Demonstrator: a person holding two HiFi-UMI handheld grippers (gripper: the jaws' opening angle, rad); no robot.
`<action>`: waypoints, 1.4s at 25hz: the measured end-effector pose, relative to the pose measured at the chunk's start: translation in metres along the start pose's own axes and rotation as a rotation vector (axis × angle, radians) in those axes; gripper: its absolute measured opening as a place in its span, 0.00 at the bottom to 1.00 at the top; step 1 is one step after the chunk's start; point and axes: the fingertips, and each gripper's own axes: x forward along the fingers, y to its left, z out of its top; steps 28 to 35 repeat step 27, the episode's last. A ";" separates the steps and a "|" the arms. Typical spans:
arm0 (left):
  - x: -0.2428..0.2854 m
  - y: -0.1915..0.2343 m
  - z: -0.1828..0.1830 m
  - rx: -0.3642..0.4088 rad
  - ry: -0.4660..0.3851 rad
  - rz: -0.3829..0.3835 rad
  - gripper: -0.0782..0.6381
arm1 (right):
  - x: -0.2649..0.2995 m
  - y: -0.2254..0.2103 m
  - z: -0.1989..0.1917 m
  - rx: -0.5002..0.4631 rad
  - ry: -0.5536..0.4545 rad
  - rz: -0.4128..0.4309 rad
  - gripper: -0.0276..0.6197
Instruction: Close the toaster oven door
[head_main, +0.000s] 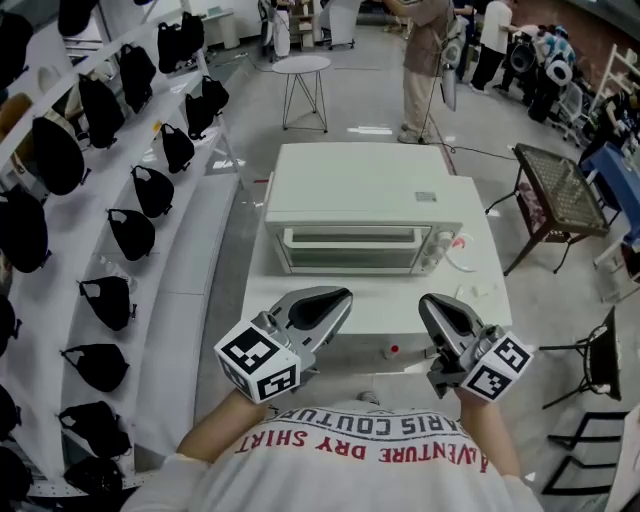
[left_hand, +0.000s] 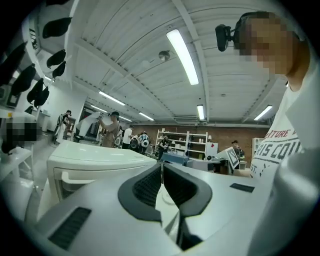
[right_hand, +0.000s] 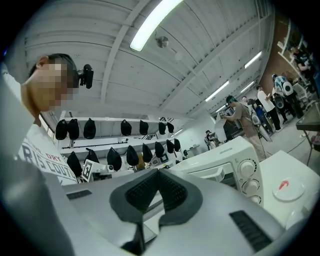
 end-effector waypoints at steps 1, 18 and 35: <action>0.001 -0.003 -0.001 -0.007 -0.001 -0.008 0.16 | -0.001 0.003 -0.001 -0.004 0.003 0.005 0.08; 0.003 -0.012 -0.004 -0.038 0.006 -0.005 0.15 | -0.003 0.015 -0.006 -0.013 -0.002 0.035 0.08; -0.001 -0.005 0.003 -0.057 -0.019 0.021 0.15 | 0.001 0.012 0.004 -0.031 -0.010 0.034 0.08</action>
